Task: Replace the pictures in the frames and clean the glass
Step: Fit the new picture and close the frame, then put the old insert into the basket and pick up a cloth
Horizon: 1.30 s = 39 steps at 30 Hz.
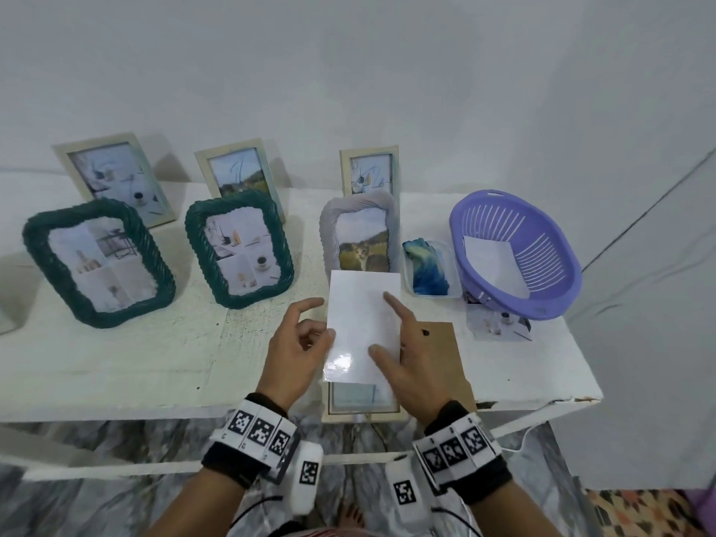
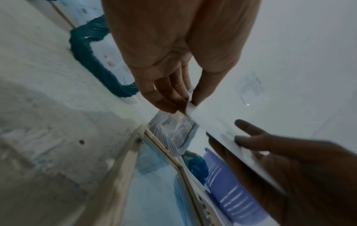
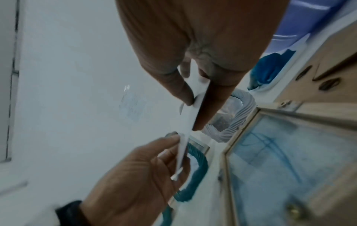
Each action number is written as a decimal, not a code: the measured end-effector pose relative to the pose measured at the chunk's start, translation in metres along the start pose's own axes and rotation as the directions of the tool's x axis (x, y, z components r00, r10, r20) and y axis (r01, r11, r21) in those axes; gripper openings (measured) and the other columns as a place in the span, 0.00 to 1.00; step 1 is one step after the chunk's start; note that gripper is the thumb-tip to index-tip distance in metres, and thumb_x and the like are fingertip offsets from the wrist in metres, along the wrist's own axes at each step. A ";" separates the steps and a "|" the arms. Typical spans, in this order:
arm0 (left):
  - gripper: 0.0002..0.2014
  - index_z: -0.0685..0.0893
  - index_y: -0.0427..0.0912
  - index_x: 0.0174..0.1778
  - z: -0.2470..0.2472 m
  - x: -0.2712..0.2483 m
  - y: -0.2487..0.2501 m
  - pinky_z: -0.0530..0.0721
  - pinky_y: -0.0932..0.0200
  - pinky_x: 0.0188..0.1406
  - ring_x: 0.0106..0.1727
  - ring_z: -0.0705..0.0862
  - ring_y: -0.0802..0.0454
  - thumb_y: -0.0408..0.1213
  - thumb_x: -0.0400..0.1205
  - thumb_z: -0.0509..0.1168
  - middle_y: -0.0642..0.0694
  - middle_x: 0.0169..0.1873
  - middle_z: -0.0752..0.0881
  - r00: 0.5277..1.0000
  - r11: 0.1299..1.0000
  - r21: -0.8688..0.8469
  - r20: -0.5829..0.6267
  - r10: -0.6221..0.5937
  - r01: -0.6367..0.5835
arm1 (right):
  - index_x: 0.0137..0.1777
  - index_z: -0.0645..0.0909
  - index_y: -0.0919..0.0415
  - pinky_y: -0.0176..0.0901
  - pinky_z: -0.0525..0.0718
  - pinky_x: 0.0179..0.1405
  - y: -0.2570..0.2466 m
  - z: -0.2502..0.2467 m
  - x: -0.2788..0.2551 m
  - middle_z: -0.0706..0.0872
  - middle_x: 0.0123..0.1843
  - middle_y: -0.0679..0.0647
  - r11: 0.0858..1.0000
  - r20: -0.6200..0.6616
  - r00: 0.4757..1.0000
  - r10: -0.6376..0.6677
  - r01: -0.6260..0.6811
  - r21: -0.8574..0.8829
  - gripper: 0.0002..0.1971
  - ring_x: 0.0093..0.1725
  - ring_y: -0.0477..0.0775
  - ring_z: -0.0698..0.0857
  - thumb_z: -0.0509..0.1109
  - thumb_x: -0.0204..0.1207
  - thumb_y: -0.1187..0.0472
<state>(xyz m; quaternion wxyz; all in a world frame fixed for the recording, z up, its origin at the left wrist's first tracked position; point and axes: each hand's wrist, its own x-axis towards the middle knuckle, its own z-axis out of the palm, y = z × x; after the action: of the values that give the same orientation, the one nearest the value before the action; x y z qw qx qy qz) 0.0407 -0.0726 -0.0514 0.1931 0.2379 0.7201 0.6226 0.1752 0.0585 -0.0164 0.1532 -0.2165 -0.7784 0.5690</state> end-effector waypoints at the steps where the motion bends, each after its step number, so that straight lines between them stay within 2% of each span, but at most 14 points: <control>1: 0.17 0.79 0.52 0.61 0.000 0.001 0.004 0.81 0.68 0.45 0.38 0.84 0.59 0.29 0.81 0.70 0.53 0.35 0.88 1.000 0.999 0.041 -0.003 0.002 -0.002 | 0.79 0.56 0.46 0.32 0.83 0.44 -0.003 -0.002 -0.002 0.89 0.47 0.44 0.994 -0.031 0.999 0.010 -0.007 0.112 0.34 0.41 0.34 0.84 0.63 0.81 0.73; 3: 0.13 0.80 0.55 0.54 0.002 0.000 0.006 0.82 0.66 0.46 0.45 0.85 0.62 0.33 0.81 0.71 0.54 0.47 0.87 0.999 0.987 0.158 0.024 0.028 -0.032 | 0.78 0.48 0.47 0.23 0.79 0.31 -0.018 -0.003 -0.008 0.88 0.30 0.41 0.967 -0.025 0.998 0.055 -0.047 0.251 0.35 0.30 0.34 0.84 0.58 0.82 0.78; 5: 0.07 0.83 0.59 0.52 0.005 -0.003 0.009 0.83 0.62 0.51 0.55 0.83 0.62 0.42 0.81 0.71 0.53 0.57 0.83 0.994 0.964 0.248 0.077 0.078 -0.095 | 0.78 0.44 0.45 0.22 0.81 0.35 -0.027 0.000 -0.013 0.90 0.38 0.43 0.950 -0.055 0.995 0.086 -0.066 0.306 0.37 0.35 0.31 0.86 0.60 0.82 0.75; 8: 0.15 0.86 0.57 0.57 0.008 -0.013 0.024 0.84 0.60 0.57 0.60 0.84 0.60 0.57 0.83 0.58 0.53 0.58 0.86 0.984 0.999 0.049 0.175 -0.015 0.006 | 0.81 0.51 0.42 0.47 0.86 0.58 -0.013 0.012 -0.013 0.90 0.56 0.48 0.962 -0.099 0.992 0.078 -0.049 0.269 0.33 0.57 0.43 0.87 0.66 0.83 0.55; 10: 0.22 0.87 0.51 0.61 0.009 -0.018 0.034 0.85 0.60 0.57 0.60 0.87 0.56 0.54 0.87 0.49 0.51 0.55 0.91 0.945 0.967 -0.160 0.293 -0.144 0.197 | 0.82 0.55 0.45 0.50 0.85 0.59 -0.007 0.018 -0.013 0.88 0.62 0.48 0.968 -0.093 0.993 0.074 -0.049 0.247 0.33 0.63 0.49 0.86 0.66 0.80 0.46; 12: 0.22 0.87 0.49 0.62 0.008 -0.020 0.035 0.84 0.48 0.64 0.62 0.87 0.51 0.49 0.91 0.48 0.48 0.57 0.91 0.921 0.927 -0.248 0.342 -0.187 0.280 | 0.80 0.61 0.48 0.44 0.85 0.57 -0.004 0.019 -0.014 0.87 0.63 0.47 0.976 -0.103 0.993 0.060 -0.037 0.214 0.30 0.63 0.48 0.85 0.64 0.80 0.46; 15: 0.14 0.89 0.53 0.57 0.012 -0.017 0.027 0.81 0.34 0.66 0.61 0.87 0.45 0.44 0.87 0.58 0.47 0.55 0.91 0.933 0.943 -0.205 0.302 -0.194 0.263 | 0.77 0.68 0.49 0.38 0.85 0.54 -0.004 0.011 -0.016 0.87 0.63 0.45 0.992 -0.107 0.994 0.036 -0.023 0.126 0.25 0.61 0.45 0.85 0.63 0.81 0.48; 18: 0.12 0.89 0.50 0.53 0.023 -0.011 0.022 0.84 0.34 0.61 0.56 0.89 0.45 0.36 0.87 0.60 0.47 0.50 0.91 0.952 0.977 -0.083 0.256 -0.169 0.196 | 0.72 0.74 0.42 0.39 0.86 0.52 0.002 -0.010 -0.013 0.87 0.60 0.41 0.993 -0.087 0.996 -0.015 0.004 -0.121 0.20 0.57 0.42 0.86 0.65 0.81 0.45; 20: 0.12 0.87 0.47 0.55 0.034 -0.006 0.025 0.89 0.39 0.52 0.51 0.90 0.48 0.30 0.88 0.59 0.46 0.49 0.91 0.944 0.968 -0.087 0.259 -0.206 0.236 | 0.71 0.76 0.47 0.43 0.86 0.52 0.010 -0.035 -0.007 0.86 0.60 0.44 0.958 -0.155 0.985 -0.079 0.032 -0.286 0.20 0.55 0.45 0.86 0.68 0.80 0.49; 24: 0.12 0.86 0.44 0.58 0.062 0.001 0.032 0.92 0.43 0.43 0.48 0.91 0.48 0.27 0.87 0.61 0.43 0.51 0.90 0.928 0.955 -0.108 0.288 -0.237 0.277 | 0.71 0.78 0.60 0.56 0.80 0.59 0.035 -0.107 0.011 0.84 0.64 0.59 0.619 -0.294 0.906 -0.304 -0.047 -0.784 0.25 0.60 0.64 0.80 0.74 0.74 0.58; 27: 0.10 0.85 0.42 0.58 0.093 0.006 0.034 0.91 0.41 0.41 0.49 0.91 0.46 0.27 0.86 0.62 0.44 0.51 0.89 0.925 0.933 -0.143 0.246 -0.289 0.329 | 0.66 0.80 0.59 0.66 0.80 0.55 0.053 -0.157 0.023 0.83 0.62 0.65 0.396 -0.294 0.924 -0.244 -0.182 -0.900 0.28 0.59 0.74 0.79 0.79 0.64 0.58; 30: 0.07 0.85 0.42 0.53 0.127 0.010 0.034 0.91 0.43 0.40 0.48 0.91 0.45 0.28 0.85 0.65 0.44 0.48 0.90 0.922 0.920 -0.138 0.180 -0.342 0.368 | 0.52 0.85 0.58 0.63 0.79 0.56 0.062 -0.188 0.031 0.88 0.46 0.58 0.280 -0.191 0.962 -0.196 -0.132 -0.951 0.17 0.49 0.68 0.83 0.79 0.63 0.55; 34: 0.06 0.84 0.44 0.50 0.169 0.016 0.034 0.92 0.42 0.41 0.44 0.91 0.46 0.29 0.83 0.67 0.42 0.45 0.91 0.919 0.913 -0.114 0.098 -0.383 0.393 | 0.52 0.85 0.57 0.57 0.78 0.50 0.054 -0.226 0.042 0.86 0.40 0.53 0.341 -0.095 0.935 -0.343 0.030 -0.940 0.13 0.40 0.64 0.82 0.70 0.72 0.52; 39: 0.08 0.81 0.39 0.56 0.224 0.029 0.043 0.90 0.54 0.32 0.44 0.90 0.44 0.26 0.84 0.66 0.38 0.48 0.89 0.897 0.884 -0.155 0.072 -0.436 0.442 | 0.58 0.85 0.60 0.55 0.81 0.43 0.046 -0.263 0.064 0.87 0.42 0.55 0.472 -0.020 0.921 -0.390 0.181 -0.863 0.18 0.39 0.64 0.83 0.66 0.76 0.50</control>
<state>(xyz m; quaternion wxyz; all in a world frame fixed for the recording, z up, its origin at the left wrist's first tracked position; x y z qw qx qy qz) 0.1507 0.1293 -0.0417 0.3607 0.0628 0.6970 0.6166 0.2556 0.3190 0.0195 0.2043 -0.1895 -0.9587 0.0574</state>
